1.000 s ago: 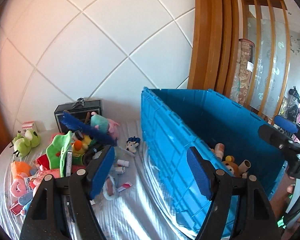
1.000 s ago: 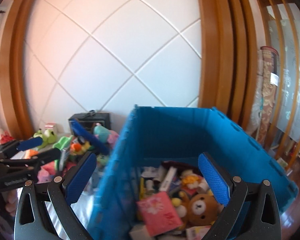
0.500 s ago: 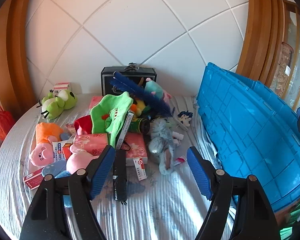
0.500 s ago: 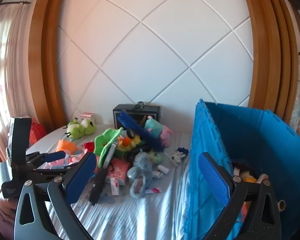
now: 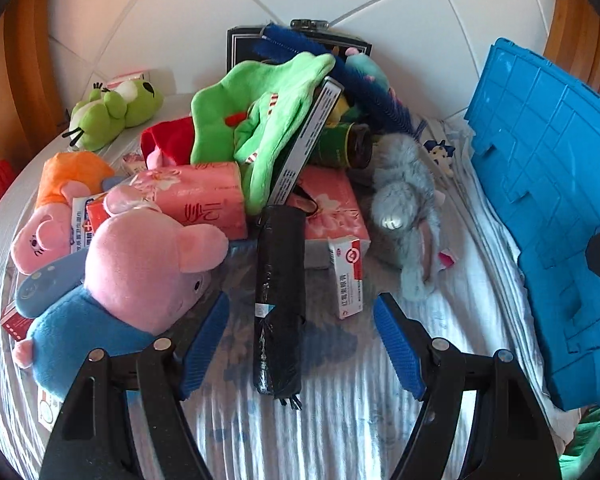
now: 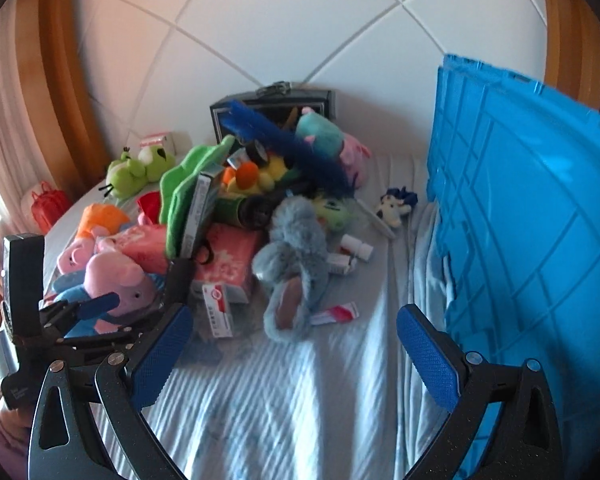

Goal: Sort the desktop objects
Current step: 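Grasp the black plastic-wrapped roll with the left gripper while the right grasps the white-red medicine box, then carry the black roll and medicine box into the blue crate and release both, then move both grippers from the crate back to the pile, then close both grippers together on the pink-and-blue pig plush, then carry the pig plush with both grippers into the blue crate and release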

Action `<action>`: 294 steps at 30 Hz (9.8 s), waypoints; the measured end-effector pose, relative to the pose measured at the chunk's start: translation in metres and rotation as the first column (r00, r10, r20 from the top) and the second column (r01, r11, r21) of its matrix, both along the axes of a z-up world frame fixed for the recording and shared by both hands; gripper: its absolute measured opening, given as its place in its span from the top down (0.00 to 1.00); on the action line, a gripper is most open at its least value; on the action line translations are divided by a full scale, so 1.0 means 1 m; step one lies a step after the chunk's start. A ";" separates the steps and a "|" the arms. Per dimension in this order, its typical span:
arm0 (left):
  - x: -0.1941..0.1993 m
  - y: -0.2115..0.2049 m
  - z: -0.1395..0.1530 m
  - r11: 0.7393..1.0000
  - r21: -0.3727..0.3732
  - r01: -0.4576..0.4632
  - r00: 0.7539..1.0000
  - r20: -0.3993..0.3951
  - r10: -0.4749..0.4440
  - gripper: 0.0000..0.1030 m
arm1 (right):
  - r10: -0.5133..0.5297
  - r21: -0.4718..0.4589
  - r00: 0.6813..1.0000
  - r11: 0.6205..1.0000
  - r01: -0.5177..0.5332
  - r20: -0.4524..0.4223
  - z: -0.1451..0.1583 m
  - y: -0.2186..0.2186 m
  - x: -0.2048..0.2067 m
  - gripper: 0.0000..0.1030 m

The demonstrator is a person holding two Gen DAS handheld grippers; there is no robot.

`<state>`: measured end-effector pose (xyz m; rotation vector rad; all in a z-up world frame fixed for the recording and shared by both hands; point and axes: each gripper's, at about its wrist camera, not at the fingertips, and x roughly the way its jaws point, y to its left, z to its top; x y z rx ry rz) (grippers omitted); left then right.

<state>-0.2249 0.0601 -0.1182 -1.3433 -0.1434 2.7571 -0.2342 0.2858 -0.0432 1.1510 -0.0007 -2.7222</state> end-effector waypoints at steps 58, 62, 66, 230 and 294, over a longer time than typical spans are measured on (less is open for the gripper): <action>0.087 0.112 0.179 0.971 -0.081 0.225 0.879 -0.413 -0.239 0.67 | -0.053 -0.026 0.924 0.999 0.047 -0.378 0.139 0.029 0.096 0.73; 0.094 0.140 0.194 0.961 -0.087 0.262 0.853 -0.446 -0.272 0.67 | -0.110 -0.038 0.898 0.994 0.104 -0.427 0.155 0.062 0.113 0.73; 0.098 0.169 0.209 0.951 -0.082 0.299 0.830 -0.468 -0.302 0.67 | -0.180 -0.053 0.870 0.983 0.175 -0.459 0.164 0.098 0.127 0.73; 0.080 -0.135 -0.018 0.987 -0.055 -0.151 0.979 0.128 0.157 0.28 | 0.338 -0.145 0.876 0.941 -0.306 0.343 -0.095 -0.161 -0.019 0.00; 0.108 0.359 0.250 0.691 -0.198 0.695 0.606 -0.357 -0.711 0.17 | -0.491 -0.206 0.839 0.869 0.451 -0.234 0.168 0.294 0.170 0.00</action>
